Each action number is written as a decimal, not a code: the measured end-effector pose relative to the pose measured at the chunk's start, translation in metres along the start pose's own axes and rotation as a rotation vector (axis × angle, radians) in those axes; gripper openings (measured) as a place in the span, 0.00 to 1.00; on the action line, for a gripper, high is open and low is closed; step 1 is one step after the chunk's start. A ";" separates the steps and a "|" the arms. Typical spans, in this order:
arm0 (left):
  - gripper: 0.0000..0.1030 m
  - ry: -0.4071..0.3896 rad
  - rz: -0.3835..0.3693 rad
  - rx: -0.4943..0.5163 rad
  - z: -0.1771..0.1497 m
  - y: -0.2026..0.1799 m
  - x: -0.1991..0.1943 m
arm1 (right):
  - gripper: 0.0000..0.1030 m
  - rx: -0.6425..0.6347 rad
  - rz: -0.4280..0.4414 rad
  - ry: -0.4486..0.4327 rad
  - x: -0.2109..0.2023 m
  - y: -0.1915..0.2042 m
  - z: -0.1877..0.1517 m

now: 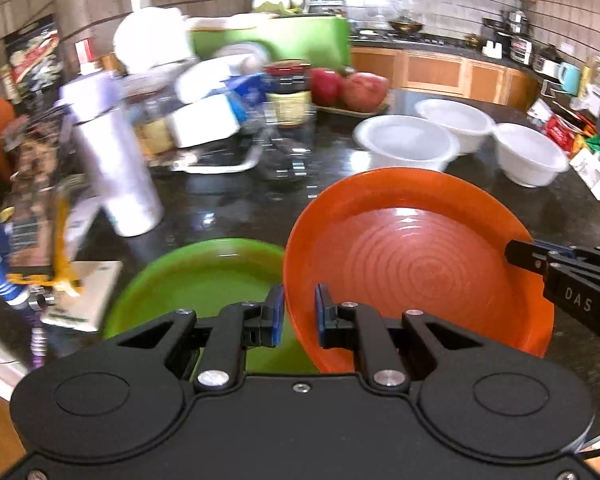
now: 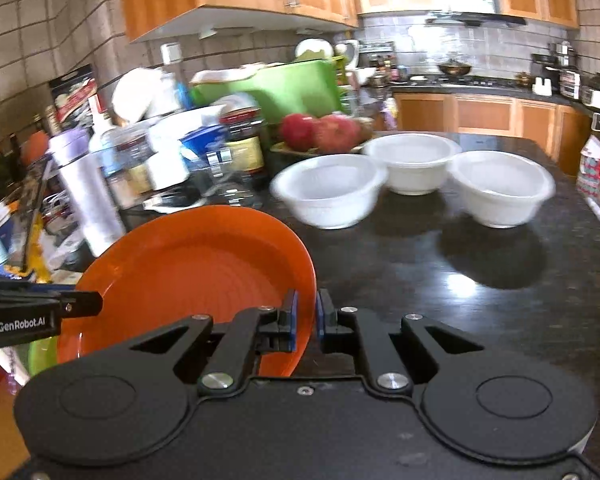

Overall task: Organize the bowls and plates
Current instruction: 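Carry the orange plate with the left gripper over the green plate stack, then lower the orange plate onto the stack and open the left gripper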

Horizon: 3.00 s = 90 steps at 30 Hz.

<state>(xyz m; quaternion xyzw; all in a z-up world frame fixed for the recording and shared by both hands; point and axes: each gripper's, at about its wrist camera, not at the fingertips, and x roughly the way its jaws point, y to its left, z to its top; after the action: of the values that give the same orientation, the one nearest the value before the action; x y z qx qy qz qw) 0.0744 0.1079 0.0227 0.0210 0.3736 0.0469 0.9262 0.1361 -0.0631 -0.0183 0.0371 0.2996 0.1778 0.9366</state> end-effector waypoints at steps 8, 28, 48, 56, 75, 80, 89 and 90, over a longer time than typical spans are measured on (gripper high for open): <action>0.20 0.007 0.057 -0.015 -0.014 0.070 -0.003 | 0.11 -0.031 0.032 0.031 0.020 0.076 -0.008; 0.20 0.016 -0.106 0.027 -0.020 0.136 0.023 | 0.14 0.010 -0.126 0.039 0.030 0.133 -0.021; 0.32 -0.019 -0.132 0.063 -0.029 0.143 0.012 | 0.22 0.028 -0.159 0.015 0.015 0.141 -0.029; 0.32 -0.027 -0.146 0.063 -0.034 0.144 0.006 | 0.22 0.027 -0.171 0.005 0.006 0.143 -0.033; 0.55 -0.056 -0.206 0.098 -0.035 0.122 0.001 | 0.43 0.093 -0.192 -0.005 -0.013 0.126 -0.047; 0.58 -0.065 -0.254 0.138 -0.029 0.102 0.002 | 0.46 0.116 -0.247 -0.019 -0.021 0.107 -0.049; 0.58 -0.037 -0.309 0.209 -0.007 0.044 0.007 | 0.47 0.134 -0.309 0.002 -0.032 0.030 -0.036; 0.58 -0.032 -0.313 0.217 -0.003 0.034 0.008 | 0.47 0.125 -0.319 0.000 -0.033 0.020 -0.033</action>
<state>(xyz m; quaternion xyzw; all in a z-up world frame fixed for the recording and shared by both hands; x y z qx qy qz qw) 0.0750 0.1430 0.0176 0.0630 0.3604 -0.1384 0.9203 0.0859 -0.0573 -0.0233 0.0474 0.3122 0.0079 0.9488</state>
